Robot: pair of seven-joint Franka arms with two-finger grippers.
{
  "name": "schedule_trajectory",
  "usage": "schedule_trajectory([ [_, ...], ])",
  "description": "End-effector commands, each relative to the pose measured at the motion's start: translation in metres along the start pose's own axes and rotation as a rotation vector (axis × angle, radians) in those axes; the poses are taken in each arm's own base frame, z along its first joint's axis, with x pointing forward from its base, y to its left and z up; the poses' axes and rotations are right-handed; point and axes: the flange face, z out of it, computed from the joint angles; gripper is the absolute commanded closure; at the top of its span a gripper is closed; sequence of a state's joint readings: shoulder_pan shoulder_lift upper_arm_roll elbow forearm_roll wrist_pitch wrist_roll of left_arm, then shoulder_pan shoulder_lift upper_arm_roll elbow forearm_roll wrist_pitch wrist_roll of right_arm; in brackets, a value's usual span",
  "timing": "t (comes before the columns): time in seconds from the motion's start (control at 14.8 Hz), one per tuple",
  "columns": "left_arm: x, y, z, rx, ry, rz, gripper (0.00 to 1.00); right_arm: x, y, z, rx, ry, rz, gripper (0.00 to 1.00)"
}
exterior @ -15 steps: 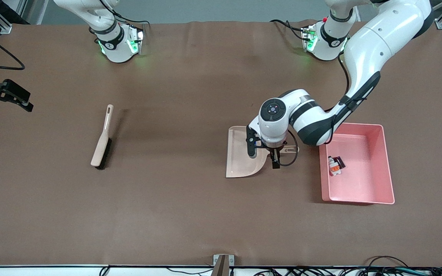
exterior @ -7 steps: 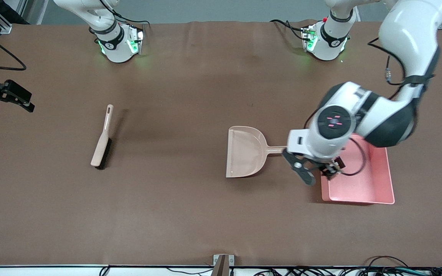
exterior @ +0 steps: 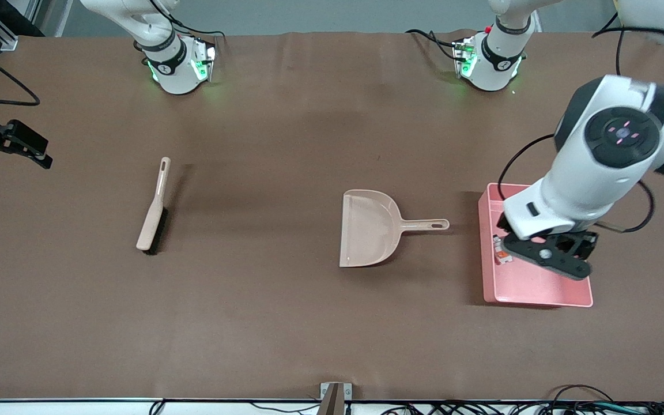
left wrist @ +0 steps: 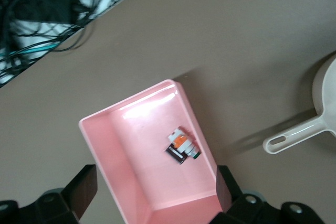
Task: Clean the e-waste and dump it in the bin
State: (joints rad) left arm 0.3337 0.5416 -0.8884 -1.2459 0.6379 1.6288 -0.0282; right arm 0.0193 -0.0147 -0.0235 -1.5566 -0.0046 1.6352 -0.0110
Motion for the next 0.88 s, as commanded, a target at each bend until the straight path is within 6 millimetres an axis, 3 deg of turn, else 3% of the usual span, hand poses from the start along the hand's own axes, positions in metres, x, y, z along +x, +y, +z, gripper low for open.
schedule_trajectory([
  [0.0,-0.031,-0.035,-0.032,-0.064,-0.005,-0.141,0.0,0.002,-0.001,-0.002,-0.015,0.0,0.008,0.0],
  [0.07,-0.046,-0.048,-0.049,-0.122,0.007,-0.217,0.0,0.002,-0.001,-0.002,-0.015,0.0,0.008,0.0],
  [0.27,-0.095,-0.087,-0.07,-0.212,-0.006,-0.379,0.0,0.002,-0.001,-0.002,-0.015,0.0,0.008,0.0],
  [0.47,-0.128,-0.073,-0.088,-0.221,-0.021,-0.397,0.0,0.002,-0.001,-0.003,-0.015,0.002,0.008,0.0],
  [0.81,-0.179,-0.06,-0.092,-0.204,-0.048,-0.416,0.0,0.002,-0.003,-0.003,-0.015,0.002,0.003,0.0],
])
